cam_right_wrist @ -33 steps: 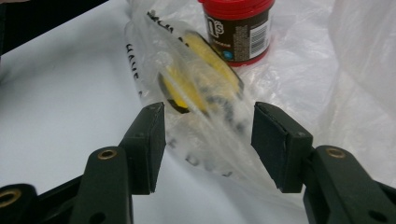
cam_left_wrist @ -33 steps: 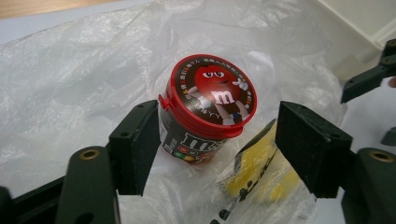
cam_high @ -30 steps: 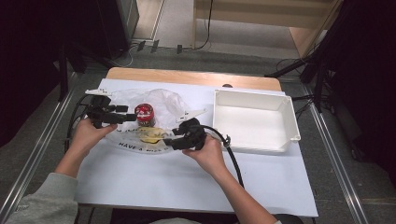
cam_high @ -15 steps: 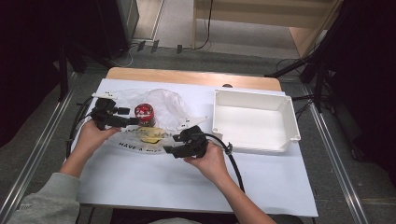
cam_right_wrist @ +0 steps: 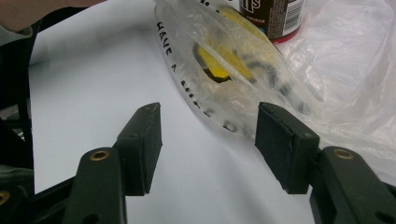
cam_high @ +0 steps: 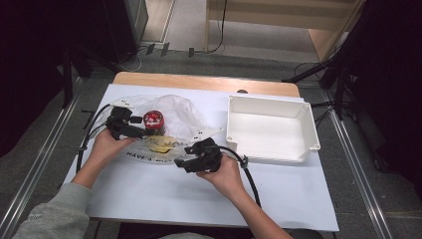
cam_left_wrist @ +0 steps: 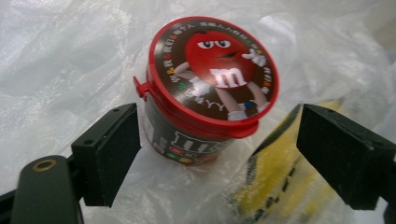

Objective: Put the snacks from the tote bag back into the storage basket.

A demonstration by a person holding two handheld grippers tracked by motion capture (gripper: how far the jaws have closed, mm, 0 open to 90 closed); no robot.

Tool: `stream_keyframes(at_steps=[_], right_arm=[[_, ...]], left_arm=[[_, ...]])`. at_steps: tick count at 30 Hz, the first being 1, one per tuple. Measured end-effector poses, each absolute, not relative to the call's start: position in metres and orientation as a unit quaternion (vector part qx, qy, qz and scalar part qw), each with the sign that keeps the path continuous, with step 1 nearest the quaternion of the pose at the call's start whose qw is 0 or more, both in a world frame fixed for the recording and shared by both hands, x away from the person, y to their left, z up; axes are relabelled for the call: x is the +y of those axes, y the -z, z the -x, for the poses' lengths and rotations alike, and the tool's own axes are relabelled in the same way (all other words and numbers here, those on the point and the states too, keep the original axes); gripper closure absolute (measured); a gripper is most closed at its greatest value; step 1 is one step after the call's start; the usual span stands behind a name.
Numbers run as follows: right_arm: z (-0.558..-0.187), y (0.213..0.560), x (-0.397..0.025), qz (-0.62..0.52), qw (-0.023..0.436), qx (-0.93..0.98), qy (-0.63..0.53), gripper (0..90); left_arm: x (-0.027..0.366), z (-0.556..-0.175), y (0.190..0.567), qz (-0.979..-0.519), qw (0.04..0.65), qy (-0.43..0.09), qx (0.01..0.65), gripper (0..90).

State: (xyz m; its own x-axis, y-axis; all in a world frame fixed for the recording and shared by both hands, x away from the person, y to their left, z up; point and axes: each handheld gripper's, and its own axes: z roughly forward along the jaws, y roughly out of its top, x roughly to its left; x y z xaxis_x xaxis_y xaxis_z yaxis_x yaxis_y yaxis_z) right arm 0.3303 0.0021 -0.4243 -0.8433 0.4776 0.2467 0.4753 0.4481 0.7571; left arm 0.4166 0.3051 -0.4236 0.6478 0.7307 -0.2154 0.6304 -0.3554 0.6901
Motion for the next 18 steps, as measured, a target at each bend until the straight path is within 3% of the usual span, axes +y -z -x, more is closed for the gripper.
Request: stream_keyframes(at_steps=[18], right_arm=[[-0.327, 0.432, -0.005, -0.295, 0.003, 0.849, -0.438, 42.9]], left_arm=[[0.293, -0.429, 0.436, -0.810, 0.394, -0.080, 0.427, 15.3]])
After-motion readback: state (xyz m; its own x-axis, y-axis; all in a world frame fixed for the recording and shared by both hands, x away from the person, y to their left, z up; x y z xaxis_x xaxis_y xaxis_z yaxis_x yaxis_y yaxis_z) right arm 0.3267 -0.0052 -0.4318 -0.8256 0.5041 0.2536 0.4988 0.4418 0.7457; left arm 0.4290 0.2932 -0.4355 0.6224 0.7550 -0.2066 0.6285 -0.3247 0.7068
